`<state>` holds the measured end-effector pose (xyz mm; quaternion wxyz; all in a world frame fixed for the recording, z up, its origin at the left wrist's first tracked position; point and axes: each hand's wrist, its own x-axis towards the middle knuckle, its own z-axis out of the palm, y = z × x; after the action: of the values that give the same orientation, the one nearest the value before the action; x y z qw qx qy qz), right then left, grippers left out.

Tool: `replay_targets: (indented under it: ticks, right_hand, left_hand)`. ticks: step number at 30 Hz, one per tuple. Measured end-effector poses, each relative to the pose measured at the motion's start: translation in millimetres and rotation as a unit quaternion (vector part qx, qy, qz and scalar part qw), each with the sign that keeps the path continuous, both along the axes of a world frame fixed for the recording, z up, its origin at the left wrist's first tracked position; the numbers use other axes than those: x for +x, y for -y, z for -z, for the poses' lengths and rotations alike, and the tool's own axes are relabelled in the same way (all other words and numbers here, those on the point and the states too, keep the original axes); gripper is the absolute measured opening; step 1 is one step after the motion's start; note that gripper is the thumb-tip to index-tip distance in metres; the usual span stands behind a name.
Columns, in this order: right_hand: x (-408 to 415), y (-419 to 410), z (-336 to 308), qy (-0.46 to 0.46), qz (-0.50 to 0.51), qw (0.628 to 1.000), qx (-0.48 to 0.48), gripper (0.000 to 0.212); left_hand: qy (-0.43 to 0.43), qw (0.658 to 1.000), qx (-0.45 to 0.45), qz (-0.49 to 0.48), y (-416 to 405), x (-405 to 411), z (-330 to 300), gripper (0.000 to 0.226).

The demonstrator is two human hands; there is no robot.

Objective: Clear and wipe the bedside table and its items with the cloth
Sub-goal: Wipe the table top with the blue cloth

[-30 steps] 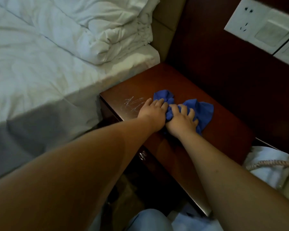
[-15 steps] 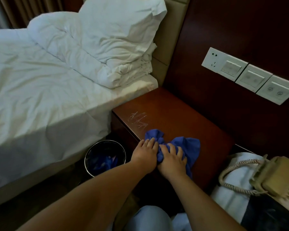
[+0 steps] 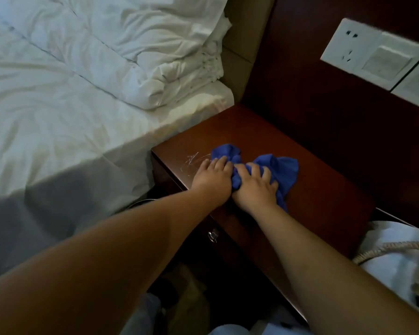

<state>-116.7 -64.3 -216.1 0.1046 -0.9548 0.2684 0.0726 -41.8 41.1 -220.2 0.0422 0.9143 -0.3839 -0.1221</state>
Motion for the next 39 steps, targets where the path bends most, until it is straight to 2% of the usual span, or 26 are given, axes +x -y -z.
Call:
replay_targets:
  ticks: [5, 10, 21, 29, 34, 39]
  right_hand:
    - [51, 17, 4, 0.009, -0.002, 1.0, -0.006, 0.06]
    - [53, 11, 1, 0.013, 0.014, 1.0, 0.014, 0.059]
    - [-63, -73, -9, -0.021, -0.007, 0.999, 0.049, 0.066]
    - [-128, -61, -10, -0.016, 0.024, 0.998, 0.049, 0.063]
    - [-115, -42, -8, -0.015, 0.037, 0.999, 0.033, 0.063]
    - [-55, -12, -5, -0.001, 0.036, 0.999, 0.012, 0.062]
  left_hand:
    - [-0.001, 1.0, -0.008, -0.016, 17, 48, 3, 0.061]
    - [-0.01, 1.0, -0.003, -0.019, 15, 50, 2, 0.062]
    - [-0.027, 0.999, 0.043, -0.013, -69, -62, 1, 0.069]
    - [-0.04, 0.998, 0.04, 0.021, -53, -118, -1, 0.069]
    - [-0.049, 0.998, 0.025, 0.039, -32, -99, 0, 0.067]
    - [-0.05, 0.998, -0.018, 0.021, -4, -41, 4, 0.065]
